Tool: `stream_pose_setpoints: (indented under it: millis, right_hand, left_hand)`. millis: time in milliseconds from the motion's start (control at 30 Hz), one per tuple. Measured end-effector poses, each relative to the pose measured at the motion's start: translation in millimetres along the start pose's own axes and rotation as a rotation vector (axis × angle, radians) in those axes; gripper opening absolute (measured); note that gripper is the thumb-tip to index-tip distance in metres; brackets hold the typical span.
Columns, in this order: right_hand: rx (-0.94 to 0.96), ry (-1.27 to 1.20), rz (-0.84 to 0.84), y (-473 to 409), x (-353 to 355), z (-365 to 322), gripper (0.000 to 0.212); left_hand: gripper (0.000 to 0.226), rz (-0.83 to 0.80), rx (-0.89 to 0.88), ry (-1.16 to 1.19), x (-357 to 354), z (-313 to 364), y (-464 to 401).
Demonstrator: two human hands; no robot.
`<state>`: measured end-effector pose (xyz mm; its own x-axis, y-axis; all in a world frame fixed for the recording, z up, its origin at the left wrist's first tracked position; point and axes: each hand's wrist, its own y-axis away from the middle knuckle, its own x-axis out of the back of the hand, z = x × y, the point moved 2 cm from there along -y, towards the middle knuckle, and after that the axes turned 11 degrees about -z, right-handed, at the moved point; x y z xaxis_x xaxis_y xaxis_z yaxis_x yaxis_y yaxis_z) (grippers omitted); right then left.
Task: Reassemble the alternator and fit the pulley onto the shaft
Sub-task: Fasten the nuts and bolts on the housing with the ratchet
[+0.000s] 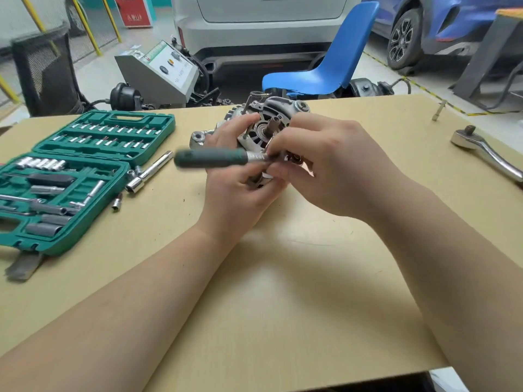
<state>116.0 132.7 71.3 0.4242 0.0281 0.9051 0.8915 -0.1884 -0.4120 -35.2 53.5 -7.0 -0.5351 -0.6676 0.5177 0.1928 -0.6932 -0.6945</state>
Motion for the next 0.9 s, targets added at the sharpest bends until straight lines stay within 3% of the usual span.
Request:
stream_pose_setpoints:
  millis: [133, 333, 433, 567, 733, 800, 900]
  right_hand:
    - [-0.082, 0.034, 0.034, -9, -6, -5, 0.02]
    - [0.064, -0.085, -0.083, 3, 6, 7, 0.009]
    - [0.013, -0.104, -0.009, 2, 1, 6, 0.011]
    - [-0.093, -0.108, 0.062, -8, -7, 3, 0.019]
    - [0.025, -0.259, -0.117, -3, 4, 14, 0.017]
    - [0.057, -0.273, -0.147, 2, 5, 20, 0.022]
    - [0.026, -0.2, -0.044, 2, -2, 19, 0.023]
  left_hand:
    - [0.005, -0.021, 0.009, 0.03, -1, -2, 0]
    - [0.019, -0.049, -0.002, -0.048, 1, -1, 1]
    - [0.023, -0.011, 0.007, -0.03, -1, -2, 2]
    - [0.004, -0.016, 0.016, -0.009, -3, -5, 0]
    - [0.002, -0.012, -0.032, -0.053, -1, -5, 0]
    - [0.011, -0.039, -0.034, -0.073, 0, -2, 0]
    - [0.02, -0.023, 0.007, -0.094, -1, 0, 1]
